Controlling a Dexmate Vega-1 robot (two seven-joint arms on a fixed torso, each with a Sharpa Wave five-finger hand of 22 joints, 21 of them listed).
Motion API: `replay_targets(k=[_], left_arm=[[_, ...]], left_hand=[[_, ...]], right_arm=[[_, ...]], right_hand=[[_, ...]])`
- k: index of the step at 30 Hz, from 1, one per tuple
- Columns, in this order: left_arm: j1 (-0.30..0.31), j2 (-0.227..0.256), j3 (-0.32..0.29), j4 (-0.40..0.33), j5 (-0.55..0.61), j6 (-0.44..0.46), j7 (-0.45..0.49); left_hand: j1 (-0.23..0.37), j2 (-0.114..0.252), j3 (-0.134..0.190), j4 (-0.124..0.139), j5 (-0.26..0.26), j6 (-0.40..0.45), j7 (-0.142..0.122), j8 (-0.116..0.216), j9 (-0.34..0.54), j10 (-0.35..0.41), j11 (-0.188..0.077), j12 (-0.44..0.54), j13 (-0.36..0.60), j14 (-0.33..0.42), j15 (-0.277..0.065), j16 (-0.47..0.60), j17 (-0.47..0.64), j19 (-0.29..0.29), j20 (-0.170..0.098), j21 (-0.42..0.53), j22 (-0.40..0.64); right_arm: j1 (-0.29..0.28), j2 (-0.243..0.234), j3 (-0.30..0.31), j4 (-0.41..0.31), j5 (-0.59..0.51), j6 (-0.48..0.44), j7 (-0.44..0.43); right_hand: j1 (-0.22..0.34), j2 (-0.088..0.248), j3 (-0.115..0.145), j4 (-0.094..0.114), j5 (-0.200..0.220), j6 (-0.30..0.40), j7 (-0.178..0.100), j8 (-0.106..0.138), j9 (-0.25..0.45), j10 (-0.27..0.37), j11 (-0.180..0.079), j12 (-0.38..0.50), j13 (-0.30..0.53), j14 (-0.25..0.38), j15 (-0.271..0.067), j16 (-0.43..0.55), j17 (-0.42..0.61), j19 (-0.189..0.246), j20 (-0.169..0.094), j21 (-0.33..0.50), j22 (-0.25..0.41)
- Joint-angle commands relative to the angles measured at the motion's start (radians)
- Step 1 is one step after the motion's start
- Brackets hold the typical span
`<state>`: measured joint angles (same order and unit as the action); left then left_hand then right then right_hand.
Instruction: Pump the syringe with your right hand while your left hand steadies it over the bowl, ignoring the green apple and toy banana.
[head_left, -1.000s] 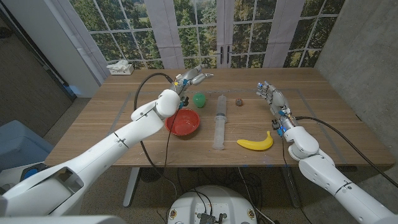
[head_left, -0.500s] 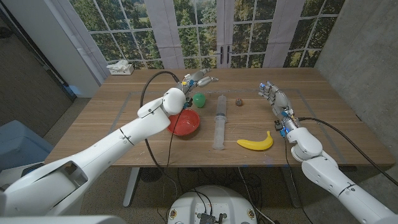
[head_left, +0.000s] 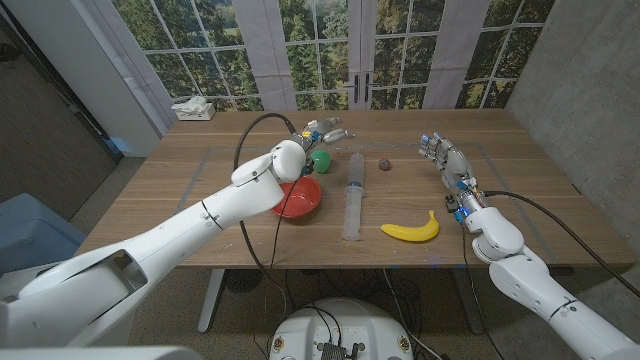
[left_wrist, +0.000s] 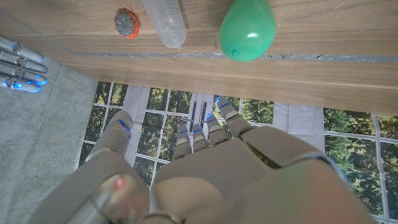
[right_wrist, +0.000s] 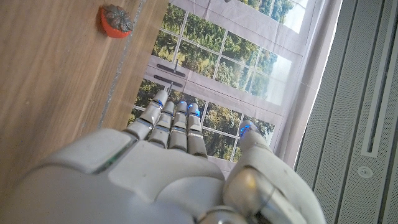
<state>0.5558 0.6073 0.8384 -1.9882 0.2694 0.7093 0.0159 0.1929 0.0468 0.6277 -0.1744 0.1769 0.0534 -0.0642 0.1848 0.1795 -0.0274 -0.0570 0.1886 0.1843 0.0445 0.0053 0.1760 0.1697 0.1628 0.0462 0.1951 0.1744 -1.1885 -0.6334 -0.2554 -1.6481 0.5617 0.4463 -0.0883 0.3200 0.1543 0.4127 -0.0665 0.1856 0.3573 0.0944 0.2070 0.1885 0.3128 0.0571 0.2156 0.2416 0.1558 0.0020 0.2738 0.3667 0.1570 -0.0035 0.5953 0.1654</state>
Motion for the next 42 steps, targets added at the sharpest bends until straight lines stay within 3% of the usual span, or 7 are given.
replay_targets(k=[1,11,19,27,42], left_arm=[[-0.039,-0.024,0.06,0.004,0.014,0.117,-0.022],[-0.07,-0.044,0.09,0.035,-0.004,0.137,-0.02],[-0.063,-0.058,0.078,0.066,-0.051,0.09,-0.005],[-0.086,-0.069,0.11,0.075,-0.058,0.123,-0.017],[-0.092,-0.092,0.119,0.092,-0.1,0.148,-0.001]], left_hand=[[0.001,-0.016,-0.005,-0.002,-0.006,-0.011,0.0,0.001,0.002,-0.008,0.0,0.002,0.001,0.002,0.0,0.003,0.005,0.007,0.0,0.005,0.004],[0.006,-0.022,-0.006,-0.003,-0.005,-0.011,0.002,0.002,0.002,-0.005,0.004,0.005,0.001,0.009,0.003,0.007,0.005,0.018,0.003,0.009,0.004],[0.019,-0.03,-0.007,-0.004,-0.003,-0.001,0.011,0.008,0.002,0.011,0.005,0.012,0.001,0.035,0.004,0.014,0.005,0.054,0.011,0.019,0.003],[0.027,-0.035,-0.008,-0.004,-0.002,0.003,0.014,0.009,0.002,0.017,0.005,0.014,0.001,0.047,0.01,0.015,0.005,0.084,0.027,0.027,0.003],[0.039,-0.04,-0.009,-0.003,-0.002,0.011,0.02,0.011,0.002,0.032,0.009,0.018,0.001,0.062,0.012,0.016,0.005,0.108,0.026,0.031,0.003]], right_arm=[[-0.014,-0.005,0.012,-0.001,0.01,0.012,0.011],[-0.01,-0.006,0.014,0.01,0.015,0.017,0.025],[-0.011,-0.006,0.018,0.014,0.02,0.025,0.032],[-0.014,-0.005,0.019,0.016,0.021,0.032,0.036],[-0.027,-0.012,0.027,0.011,0.023,0.038,0.041]], right_hand=[[-0.01,0.0,0.002,-0.002,0.001,0.01,-0.001,-0.001,0.002,0.006,0.002,0.006,0.001,0.004,0.003,0.004,-0.001,0.01,-0.002,-0.005,0.001],[-0.011,0.001,0.002,-0.004,0.002,0.014,0.0,-0.001,0.002,0.009,0.003,0.007,0.0,0.003,0.003,0.004,-0.002,0.012,-0.002,-0.01,0.002],[-0.012,0.002,0.002,-0.006,0.002,0.016,0.001,-0.001,0.003,0.011,0.004,0.007,-0.001,0.003,0.004,0.004,-0.002,0.015,-0.001,-0.015,0.002],[-0.013,0.001,0.001,-0.008,0.002,0.017,0.002,-0.001,0.003,0.013,0.004,0.007,-0.001,0.004,0.003,0.004,-0.003,0.016,-0.001,-0.019,0.002],[-0.014,0.001,0.001,-0.011,0.002,0.021,0.002,-0.001,0.003,0.017,0.004,0.008,-0.002,0.004,0.004,0.004,-0.004,0.019,0.001,-0.027,0.002]])
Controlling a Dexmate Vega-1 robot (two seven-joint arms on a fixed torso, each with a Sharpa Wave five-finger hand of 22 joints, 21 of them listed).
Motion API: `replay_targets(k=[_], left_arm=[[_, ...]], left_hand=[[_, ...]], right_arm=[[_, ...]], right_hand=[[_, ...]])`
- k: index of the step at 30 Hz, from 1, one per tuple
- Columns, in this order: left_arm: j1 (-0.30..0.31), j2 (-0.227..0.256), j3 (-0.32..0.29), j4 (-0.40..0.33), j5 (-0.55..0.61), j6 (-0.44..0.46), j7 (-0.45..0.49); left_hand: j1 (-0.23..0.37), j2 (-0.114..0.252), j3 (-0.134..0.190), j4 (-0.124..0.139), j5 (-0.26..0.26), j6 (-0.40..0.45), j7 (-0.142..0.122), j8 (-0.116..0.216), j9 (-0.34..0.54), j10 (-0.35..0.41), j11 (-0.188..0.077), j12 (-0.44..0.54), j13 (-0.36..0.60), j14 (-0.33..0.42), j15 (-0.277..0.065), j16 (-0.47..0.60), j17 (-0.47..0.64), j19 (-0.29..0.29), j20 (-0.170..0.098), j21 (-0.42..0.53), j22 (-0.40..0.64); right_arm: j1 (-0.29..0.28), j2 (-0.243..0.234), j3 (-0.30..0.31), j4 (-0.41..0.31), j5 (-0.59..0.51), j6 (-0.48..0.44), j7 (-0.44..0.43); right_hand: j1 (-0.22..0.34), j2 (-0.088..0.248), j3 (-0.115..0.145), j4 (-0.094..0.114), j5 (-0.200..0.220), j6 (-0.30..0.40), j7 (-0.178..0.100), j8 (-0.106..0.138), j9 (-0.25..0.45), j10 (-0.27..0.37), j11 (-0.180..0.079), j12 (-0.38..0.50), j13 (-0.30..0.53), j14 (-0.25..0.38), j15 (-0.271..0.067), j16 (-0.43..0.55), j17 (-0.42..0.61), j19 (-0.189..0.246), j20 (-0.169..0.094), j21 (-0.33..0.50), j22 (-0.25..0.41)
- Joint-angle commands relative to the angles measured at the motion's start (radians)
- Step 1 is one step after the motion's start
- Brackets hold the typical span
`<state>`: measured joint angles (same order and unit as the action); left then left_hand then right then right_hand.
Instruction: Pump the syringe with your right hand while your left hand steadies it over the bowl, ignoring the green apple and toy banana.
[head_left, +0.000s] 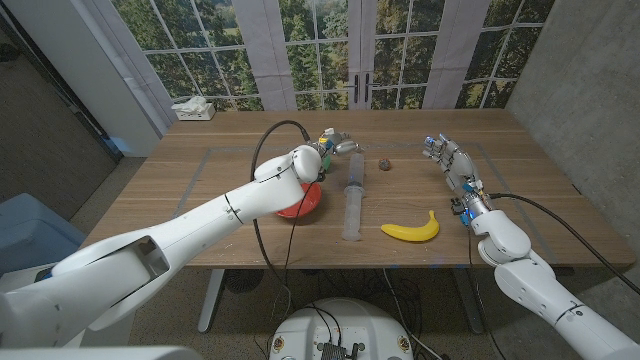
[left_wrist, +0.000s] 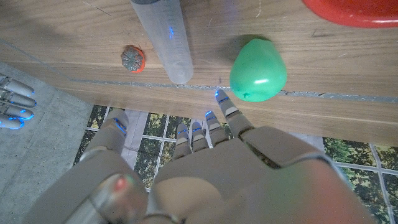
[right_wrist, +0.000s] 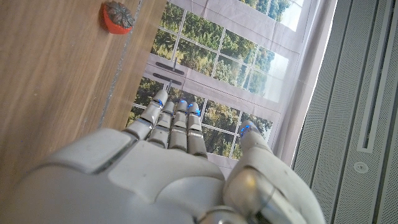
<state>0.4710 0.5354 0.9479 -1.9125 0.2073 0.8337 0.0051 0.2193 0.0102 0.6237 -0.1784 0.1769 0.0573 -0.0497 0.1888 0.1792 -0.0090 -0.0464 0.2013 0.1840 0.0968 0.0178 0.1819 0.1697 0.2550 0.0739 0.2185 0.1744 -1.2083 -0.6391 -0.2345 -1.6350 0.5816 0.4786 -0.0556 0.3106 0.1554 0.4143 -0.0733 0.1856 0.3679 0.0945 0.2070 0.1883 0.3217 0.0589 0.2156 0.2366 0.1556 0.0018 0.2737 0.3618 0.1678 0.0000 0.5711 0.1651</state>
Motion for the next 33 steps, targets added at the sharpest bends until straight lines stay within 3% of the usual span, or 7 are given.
replay_targets(k=[1,13,18,23,33], left_arm=[[-0.01,-0.023,0.012,0.019,-0.04,0.03,0.01],[-0.035,-0.062,0.036,0.046,-0.076,0.085,0.024],[-0.058,-0.082,0.057,0.056,-0.09,0.144,0.027],[-0.094,-0.091,0.087,0.069,-0.111,0.191,0.013],[-0.171,-0.115,0.172,0.102,-0.126,0.261,0.013]], left_hand=[[0.014,-0.004,-0.005,0.001,-0.002,0.008,0.006,0.007,0.003,0.016,-0.001,0.006,0.002,0.013,-0.001,0.011,0.005,0.02,-0.001,0.008,0.003],[0.02,-0.006,-0.006,0.002,-0.002,0.012,0.013,0.008,0.003,0.025,0.003,0.008,0.002,0.026,0.0,0.012,0.005,0.034,0.0,0.009,0.003],[0.03,-0.011,-0.011,0.005,-0.002,0.027,0.071,0.009,0.002,0.044,0.018,0.011,0.002,0.044,0.005,0.011,0.005,0.051,0.006,0.007,0.003],[0.035,-0.013,-0.013,0.005,-0.002,0.036,0.095,0.011,0.002,0.053,0.038,0.011,0.002,0.049,0.007,0.01,0.005,0.055,0.006,0.005,0.003],[0.051,-0.02,-0.012,-0.002,-0.002,0.047,0.095,0.015,0.002,0.052,0.045,0.008,0.002,0.044,0.017,0.005,0.005,0.051,0.004,-0.001,0.002]], right_arm=[[-0.007,-0.005,0.006,-0.001,0.006,0.007,0.009],[-0.004,-0.005,0.013,0.016,0.021,0.018,0.027],[-0.004,-0.002,0.016,0.025,0.028,0.027,0.033],[-0.007,-0.002,0.019,0.029,0.032,0.031,0.038],[-0.019,-0.001,0.029,0.034,0.041,0.047,0.043]], right_hand=[[-0.005,0.0,-0.001,-0.005,0.002,0.011,0.001,0.0,0.003,0.008,0.002,0.008,0.003,0.004,0.005,0.004,0.001,0.009,-0.002,-0.004,0.002],[-0.006,0.0,-0.001,-0.007,0.002,0.014,0.001,-0.001,0.003,0.012,0.002,0.008,0.002,0.004,0.004,0.004,0.0,0.011,-0.001,-0.011,0.003],[-0.007,0.0,-0.001,-0.008,0.002,0.017,0.002,0.0,0.003,0.015,0.004,0.009,0.002,0.004,0.004,0.004,-0.001,0.012,-0.001,-0.013,0.003],[-0.008,0.0,-0.002,-0.009,0.002,0.017,0.002,0.0,0.003,0.015,0.004,0.009,0.001,0.006,0.006,0.005,-0.001,0.014,-0.001,-0.016,0.003],[-0.009,0.001,-0.002,-0.01,0.002,0.021,0.002,0.0,0.004,0.018,0.008,0.009,0.001,0.007,0.006,0.005,-0.002,0.016,-0.001,-0.023,0.003]])
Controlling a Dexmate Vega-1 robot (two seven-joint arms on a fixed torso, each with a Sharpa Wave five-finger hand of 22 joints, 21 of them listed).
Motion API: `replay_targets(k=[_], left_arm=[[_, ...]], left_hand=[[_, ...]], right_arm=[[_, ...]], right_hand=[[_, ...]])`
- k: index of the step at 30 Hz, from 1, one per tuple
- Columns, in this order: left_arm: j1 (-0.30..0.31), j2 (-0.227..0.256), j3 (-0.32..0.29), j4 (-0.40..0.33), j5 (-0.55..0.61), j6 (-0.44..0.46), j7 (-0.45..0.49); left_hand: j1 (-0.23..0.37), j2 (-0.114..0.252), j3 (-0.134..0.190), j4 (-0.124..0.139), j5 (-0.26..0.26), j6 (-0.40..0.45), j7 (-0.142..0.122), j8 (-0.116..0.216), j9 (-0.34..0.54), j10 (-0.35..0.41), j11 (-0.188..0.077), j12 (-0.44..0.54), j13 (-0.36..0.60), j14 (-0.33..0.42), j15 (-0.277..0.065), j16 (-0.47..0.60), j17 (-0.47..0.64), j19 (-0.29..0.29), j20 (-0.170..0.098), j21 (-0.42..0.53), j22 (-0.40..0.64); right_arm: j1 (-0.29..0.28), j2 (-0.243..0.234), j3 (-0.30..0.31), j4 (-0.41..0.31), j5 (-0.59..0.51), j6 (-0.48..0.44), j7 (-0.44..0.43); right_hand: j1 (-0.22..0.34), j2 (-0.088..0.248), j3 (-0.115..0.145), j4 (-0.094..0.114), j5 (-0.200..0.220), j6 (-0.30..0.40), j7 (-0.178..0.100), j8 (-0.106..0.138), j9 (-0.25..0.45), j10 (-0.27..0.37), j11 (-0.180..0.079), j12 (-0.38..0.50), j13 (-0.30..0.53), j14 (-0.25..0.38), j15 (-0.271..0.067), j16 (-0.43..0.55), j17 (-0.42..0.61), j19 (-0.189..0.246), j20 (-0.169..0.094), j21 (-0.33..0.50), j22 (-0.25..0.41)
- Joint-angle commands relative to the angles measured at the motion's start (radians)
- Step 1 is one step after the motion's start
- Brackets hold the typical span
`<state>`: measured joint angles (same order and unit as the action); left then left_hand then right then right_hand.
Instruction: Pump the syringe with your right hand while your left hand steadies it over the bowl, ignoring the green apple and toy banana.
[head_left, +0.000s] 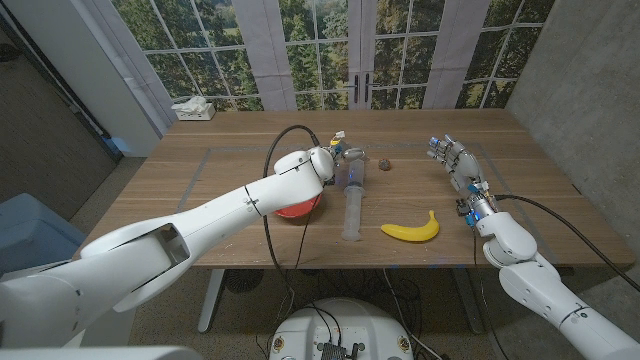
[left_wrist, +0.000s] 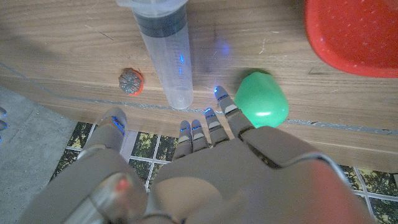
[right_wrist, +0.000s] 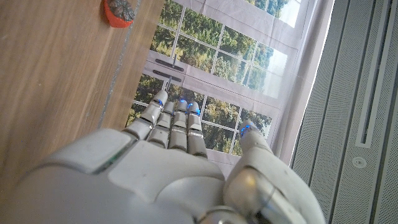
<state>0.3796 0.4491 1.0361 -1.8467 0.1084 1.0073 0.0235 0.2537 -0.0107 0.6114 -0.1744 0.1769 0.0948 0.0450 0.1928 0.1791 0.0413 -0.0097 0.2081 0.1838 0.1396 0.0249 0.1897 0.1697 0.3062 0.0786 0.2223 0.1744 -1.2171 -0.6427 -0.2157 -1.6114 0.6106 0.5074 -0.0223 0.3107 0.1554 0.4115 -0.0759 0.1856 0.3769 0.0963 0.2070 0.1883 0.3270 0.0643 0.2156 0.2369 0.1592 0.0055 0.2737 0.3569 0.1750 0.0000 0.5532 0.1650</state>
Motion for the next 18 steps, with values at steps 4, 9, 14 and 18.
replay_targets(k=[4,9,14,18], left_arm=[[-0.109,-0.042,0.12,0.053,-0.028,0.11,-0.004],[-0.142,-0.061,0.167,0.068,-0.024,0.148,0.004],[-0.175,-0.092,0.201,0.093,-0.041,0.21,0.006],[-0.222,-0.076,0.252,0.103,-0.059,0.167,-0.03]], left_hand=[[0.026,-0.003,0.002,-0.009,-0.002,0.007,-0.004,0.011,0.003,0.0,0.011,-0.001,0.002,0.0,0.013,-0.004,0.005,-0.002,-0.003,-0.008,0.002],[0.041,-0.007,0.004,-0.013,-0.002,0.002,-0.008,0.01,0.003,-0.005,0.014,-0.004,0.003,0.0,0.018,-0.005,0.005,-0.001,-0.002,-0.01,0.001],[0.053,-0.011,0.005,-0.014,-0.002,-0.002,-0.009,0.01,0.003,-0.008,0.02,-0.006,0.003,0.002,0.02,-0.004,0.005,0.004,0.004,-0.01,0.001],[0.068,-0.015,0.007,-0.015,-0.003,0.001,0.001,0.012,0.004,-0.012,0.026,-0.008,0.003,0.005,0.024,-0.004,0.005,0.012,0.008,-0.009,0.001]], right_arm=[[-0.013,0.006,0.013,0.018,0.019,0.024,0.014],[-0.016,0.008,0.018,0.027,0.025,0.032,0.018],[-0.016,0.013,0.025,0.039,0.041,0.042,0.029],[-0.016,0.016,0.028,0.044,0.04,0.05,0.029]], right_hand=[[-0.01,0.001,0.001,-0.008,0.002,0.012,0.0,0.0,0.004,0.014,0.001,0.01,0.001,0.005,0.001,0.005,0.003,0.011,0.0,-0.007,0.003],[-0.011,0.002,0.001,-0.009,0.002,0.015,0.001,0.0,0.004,0.018,0.003,0.011,0.0,0.006,0.002,0.006,0.002,0.012,0.0,-0.01,0.003],[-0.012,0.002,0.001,-0.009,0.002,0.018,0.002,0.001,0.004,0.023,0.004,0.013,0.0,0.006,0.001,0.006,0.002,0.014,0.001,-0.013,0.003],[-0.013,0.003,0.001,-0.009,0.002,0.022,0.002,0.002,0.004,0.024,0.004,0.013,0.0,0.009,0.001,0.007,0.002,0.017,0.001,-0.015,0.003]])
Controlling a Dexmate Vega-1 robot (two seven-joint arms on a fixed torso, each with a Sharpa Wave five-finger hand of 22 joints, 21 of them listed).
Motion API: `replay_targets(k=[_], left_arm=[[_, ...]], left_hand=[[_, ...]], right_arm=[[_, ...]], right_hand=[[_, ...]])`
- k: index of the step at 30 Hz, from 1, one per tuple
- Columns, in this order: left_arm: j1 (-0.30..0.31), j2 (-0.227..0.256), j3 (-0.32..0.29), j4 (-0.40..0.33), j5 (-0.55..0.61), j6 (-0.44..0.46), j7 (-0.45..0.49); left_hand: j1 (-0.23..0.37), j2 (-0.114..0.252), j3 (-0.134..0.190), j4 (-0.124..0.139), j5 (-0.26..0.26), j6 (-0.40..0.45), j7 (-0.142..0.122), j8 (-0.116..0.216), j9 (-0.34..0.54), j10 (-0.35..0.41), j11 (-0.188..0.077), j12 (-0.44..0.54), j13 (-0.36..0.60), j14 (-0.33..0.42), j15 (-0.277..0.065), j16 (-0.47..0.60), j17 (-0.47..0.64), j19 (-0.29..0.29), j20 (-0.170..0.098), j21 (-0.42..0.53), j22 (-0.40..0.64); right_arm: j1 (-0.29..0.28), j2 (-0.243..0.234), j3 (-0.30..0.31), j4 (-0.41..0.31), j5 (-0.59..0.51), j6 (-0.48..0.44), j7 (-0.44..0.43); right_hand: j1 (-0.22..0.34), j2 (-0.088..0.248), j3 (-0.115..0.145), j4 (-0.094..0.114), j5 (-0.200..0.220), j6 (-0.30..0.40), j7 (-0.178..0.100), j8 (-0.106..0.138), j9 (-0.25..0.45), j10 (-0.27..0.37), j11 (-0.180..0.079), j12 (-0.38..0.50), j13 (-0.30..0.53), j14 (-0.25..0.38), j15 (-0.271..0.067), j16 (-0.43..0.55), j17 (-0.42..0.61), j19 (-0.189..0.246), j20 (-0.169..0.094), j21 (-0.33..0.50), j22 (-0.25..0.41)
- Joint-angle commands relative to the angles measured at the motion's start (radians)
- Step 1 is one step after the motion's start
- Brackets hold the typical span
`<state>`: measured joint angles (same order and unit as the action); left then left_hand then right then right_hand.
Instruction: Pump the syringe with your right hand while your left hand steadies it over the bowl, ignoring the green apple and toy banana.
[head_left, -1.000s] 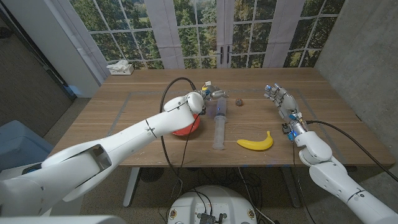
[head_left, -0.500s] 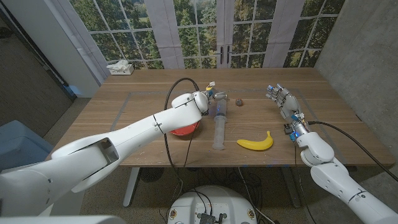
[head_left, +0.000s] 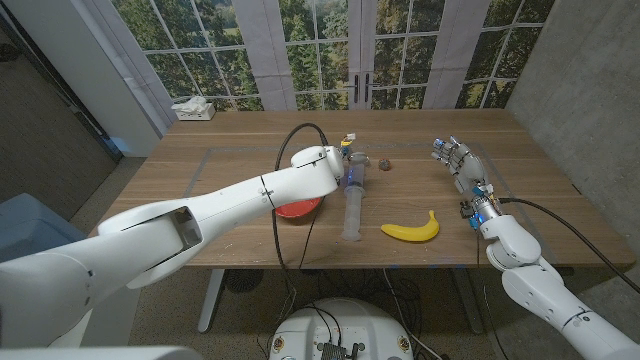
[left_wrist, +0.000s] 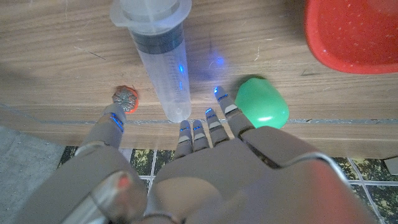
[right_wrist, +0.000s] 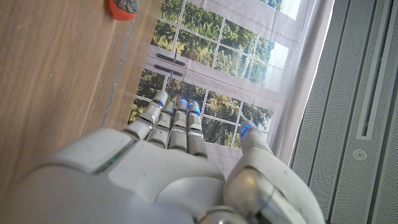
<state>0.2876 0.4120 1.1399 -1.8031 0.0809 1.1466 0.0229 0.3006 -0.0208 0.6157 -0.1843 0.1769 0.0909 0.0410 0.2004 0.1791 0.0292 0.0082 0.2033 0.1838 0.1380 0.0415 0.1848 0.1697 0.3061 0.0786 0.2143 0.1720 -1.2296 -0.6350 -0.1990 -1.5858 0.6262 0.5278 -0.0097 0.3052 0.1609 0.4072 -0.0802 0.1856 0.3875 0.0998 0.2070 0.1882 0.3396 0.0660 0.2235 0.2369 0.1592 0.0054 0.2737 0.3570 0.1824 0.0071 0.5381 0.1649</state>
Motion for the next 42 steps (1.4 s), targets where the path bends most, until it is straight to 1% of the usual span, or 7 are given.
replay_targets(k=[1,16,24,30,37,41,42], left_arm=[[-0.132,-0.059,0.144,0.071,-0.038,0.072,-0.026],[-0.243,-0.129,0.25,0.187,-0.1,0.114,-0.063],[-0.29,-0.174,0.314,0.233,-0.115,0.142,-0.064],[-0.299,-0.191,0.324,0.251,-0.134,0.155,-0.052],[-0.306,-0.244,0.354,0.312,-0.142,0.193,-0.018],[-0.304,-0.274,0.365,0.343,-0.145,0.213,0.01],[-0.307,-0.277,0.369,0.348,-0.15,0.211,0.009]], left_hand=[[0.025,-0.006,0.003,-0.005,-0.003,0.006,0.007,0.005,0.004,-0.001,0.011,-0.003,0.003,0.008,0.008,0.001,0.005,0.013,0.008,-0.001,0.003],[0.054,-0.007,0.008,-0.003,-0.003,0.011,0.023,0.007,0.004,-0.007,0.024,-0.005,0.003,0.004,0.019,-0.002,0.005,0.016,0.015,-0.005,0.003],[0.091,0.013,0.019,0.002,0.0,0.022,0.039,0.008,0.005,0.009,0.032,0.001,0.003,0.032,0.017,0.006,0.005,0.065,0.035,0.008,0.004],[0.129,0.035,0.032,0.0,0.006,0.036,0.048,0.01,0.006,0.026,0.035,0.006,0.003,0.054,0.016,0.01,0.006,0.09,0.04,0.011,0.005],[0.222,0.045,0.024,0.001,0.008,0.121,0.055,0.019,0.007,0.141,0.018,0.029,0.004,0.186,-0.026,0.028,0.006,0.269,0.016,0.056,0.01],[0.278,0.05,-0.008,0.006,0.008,0.204,0.048,0.027,0.012,0.248,0.017,0.043,0.006,0.335,-0.08,0.057,0.013,0.412,-0.039,0.1,0.017],[0.285,0.052,-0.016,0.007,0.008,0.23,0.054,0.031,0.013,0.285,0.005,0.051,0.007,0.373,-0.093,0.066,0.014,0.446,-0.056,0.113,0.019]], right_arm=[[-0.002,0.009,0.012,0.021,0.026,0.031,0.019],[0.009,0.02,0.013,0.047,0.032,0.039,0.025],[0.014,0.033,0.014,0.066,0.034,0.057,0.026],[0.01,0.033,0.017,0.067,0.03,0.061,0.021],[0.007,0.035,0.019,0.071,0.033,0.062,0.018],[0.004,0.042,0.023,0.075,0.024,0.077,0.008],[0.002,0.043,0.024,0.074,0.02,0.079,0.002]], right_hand=[[-0.008,-0.002,0.005,-0.005,0.002,0.012,-0.001,0.002,0.004,0.014,0.004,0.005,0.0,0.009,-0.001,0.007,0.001,0.011,-0.006,0.0,0.003],[-0.011,-0.001,0.005,-0.005,0.002,0.022,0.001,0.004,0.005,0.02,0.005,0.007,0.001,0.018,0.0,0.011,0.001,0.02,-0.007,-0.007,0.004],[-0.013,0.0,0.005,-0.005,0.002,0.026,0.002,0.005,0.006,0.023,0.007,0.008,0.001,0.025,-0.001,0.014,0.001,0.027,-0.005,-0.009,0.004],[-0.014,0.002,0.005,-0.004,0.002,0.031,0.002,0.006,0.006,0.028,0.008,0.01,0.003,0.029,0.001,0.016,0.001,0.032,-0.004,-0.011,0.005],[-0.016,0.002,0.005,-0.004,0.002,0.034,0.003,0.007,0.007,0.032,0.01,0.012,0.004,0.034,0.002,0.018,0.002,0.035,-0.003,-0.015,0.005],[-0.017,0.003,0.006,-0.004,0.002,0.036,0.002,0.007,0.007,0.032,0.009,0.012,0.005,0.037,0.003,0.019,0.002,0.037,-0.003,-0.017,0.005],[-0.017,0.003,0.006,-0.004,0.002,0.036,0.002,0.007,0.007,0.033,0.01,0.012,0.005,0.039,0.004,0.02,0.002,0.038,-0.004,-0.017,0.005]])
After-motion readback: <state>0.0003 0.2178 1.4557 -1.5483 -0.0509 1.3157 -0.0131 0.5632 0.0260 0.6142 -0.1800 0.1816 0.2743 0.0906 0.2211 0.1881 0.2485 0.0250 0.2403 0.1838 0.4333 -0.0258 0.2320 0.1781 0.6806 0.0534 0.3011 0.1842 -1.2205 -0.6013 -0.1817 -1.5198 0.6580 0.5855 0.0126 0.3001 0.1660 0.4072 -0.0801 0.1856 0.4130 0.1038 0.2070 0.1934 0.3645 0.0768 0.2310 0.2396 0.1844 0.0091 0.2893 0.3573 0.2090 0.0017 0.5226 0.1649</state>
